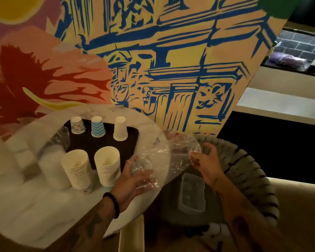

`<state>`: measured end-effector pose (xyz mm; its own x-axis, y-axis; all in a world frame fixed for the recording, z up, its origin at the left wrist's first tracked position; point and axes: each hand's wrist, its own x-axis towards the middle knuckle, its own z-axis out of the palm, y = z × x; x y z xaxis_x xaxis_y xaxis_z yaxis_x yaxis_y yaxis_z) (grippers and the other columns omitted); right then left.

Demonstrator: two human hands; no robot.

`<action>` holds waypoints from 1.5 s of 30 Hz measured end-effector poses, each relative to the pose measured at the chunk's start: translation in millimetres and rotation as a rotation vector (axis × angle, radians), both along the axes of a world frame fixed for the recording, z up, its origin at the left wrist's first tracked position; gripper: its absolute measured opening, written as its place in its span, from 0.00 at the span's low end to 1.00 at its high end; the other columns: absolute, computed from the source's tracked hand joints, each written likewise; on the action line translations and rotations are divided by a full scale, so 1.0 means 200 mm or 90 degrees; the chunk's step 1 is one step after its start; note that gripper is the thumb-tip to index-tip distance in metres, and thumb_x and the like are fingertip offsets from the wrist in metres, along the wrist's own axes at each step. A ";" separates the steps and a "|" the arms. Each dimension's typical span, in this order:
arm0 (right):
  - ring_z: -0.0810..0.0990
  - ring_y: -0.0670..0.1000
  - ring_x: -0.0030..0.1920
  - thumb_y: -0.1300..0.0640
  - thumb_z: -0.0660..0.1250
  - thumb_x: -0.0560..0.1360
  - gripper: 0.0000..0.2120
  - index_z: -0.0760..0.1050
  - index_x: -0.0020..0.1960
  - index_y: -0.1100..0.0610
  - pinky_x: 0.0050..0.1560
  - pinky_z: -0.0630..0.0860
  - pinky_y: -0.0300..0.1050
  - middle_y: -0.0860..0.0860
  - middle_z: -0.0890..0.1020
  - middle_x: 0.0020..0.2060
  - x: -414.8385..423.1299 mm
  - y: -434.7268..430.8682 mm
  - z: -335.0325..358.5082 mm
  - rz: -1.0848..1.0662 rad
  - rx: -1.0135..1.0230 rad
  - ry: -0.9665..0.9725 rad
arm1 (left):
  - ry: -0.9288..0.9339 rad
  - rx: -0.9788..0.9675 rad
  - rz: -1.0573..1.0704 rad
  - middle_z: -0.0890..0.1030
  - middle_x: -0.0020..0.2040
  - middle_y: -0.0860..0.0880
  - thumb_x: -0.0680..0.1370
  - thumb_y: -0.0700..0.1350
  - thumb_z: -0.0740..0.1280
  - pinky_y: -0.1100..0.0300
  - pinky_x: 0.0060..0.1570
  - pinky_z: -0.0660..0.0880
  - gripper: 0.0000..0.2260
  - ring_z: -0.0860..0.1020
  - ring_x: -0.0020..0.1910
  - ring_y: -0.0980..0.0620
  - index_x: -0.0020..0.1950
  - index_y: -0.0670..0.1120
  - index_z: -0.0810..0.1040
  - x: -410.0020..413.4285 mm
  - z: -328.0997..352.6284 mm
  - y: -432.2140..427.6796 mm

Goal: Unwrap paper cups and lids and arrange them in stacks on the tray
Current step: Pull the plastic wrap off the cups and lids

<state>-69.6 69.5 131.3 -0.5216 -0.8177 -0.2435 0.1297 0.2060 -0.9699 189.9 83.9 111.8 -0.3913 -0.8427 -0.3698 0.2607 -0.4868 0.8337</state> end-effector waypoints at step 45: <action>0.31 0.60 0.79 0.27 0.50 0.78 0.38 0.40 0.81 0.40 0.75 0.34 0.63 0.52 0.33 0.80 -0.06 -1.21 -0.90 0.830 0.191 0.789 | -1.065 -0.295 -0.070 0.50 0.82 0.42 0.72 0.77 0.51 0.42 0.74 0.43 0.42 0.47 0.80 0.41 0.81 0.58 0.49 -0.44 -0.90 -0.45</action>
<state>-82.4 -173.4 -48.3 0.3688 -0.8102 -0.4555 -0.9226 -0.2596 -0.2853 101.3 -6.0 -67.8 0.0718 -0.9849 -0.1575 -0.9722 -0.1044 0.2097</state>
